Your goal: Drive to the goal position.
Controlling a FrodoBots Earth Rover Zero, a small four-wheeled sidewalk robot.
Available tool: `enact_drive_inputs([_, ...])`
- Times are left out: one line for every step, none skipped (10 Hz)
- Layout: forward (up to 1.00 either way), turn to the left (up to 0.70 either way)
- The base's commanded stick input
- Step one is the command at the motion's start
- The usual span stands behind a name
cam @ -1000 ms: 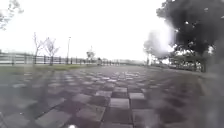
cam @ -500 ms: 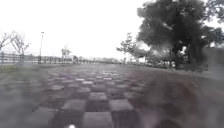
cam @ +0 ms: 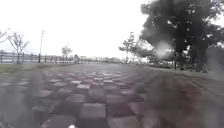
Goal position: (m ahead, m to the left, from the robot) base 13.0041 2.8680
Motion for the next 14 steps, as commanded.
enact_drive_inputs([1.00,0.00])
enact_drive_inputs([1.00,0.00])
enact_drive_inputs([1.00,0.00])
enact_drive_inputs([1.00,0.00])
enact_drive_inputs([1.00,0.00])
enact_drive_inputs([1.00,0.00])
enact_drive_inputs([1.00,0.00])
enact_drive_inputs([1.00,0.00])
enact_drive_inputs([1.00,0.00])
enact_drive_inputs([1.00,0.00])
enact_drive_inputs([1.00,0.00])
enact_drive_inputs([1.00,0.00])
enact_drive_inputs([1.00,0.00])
enact_drive_inputs([1.00,0.00])
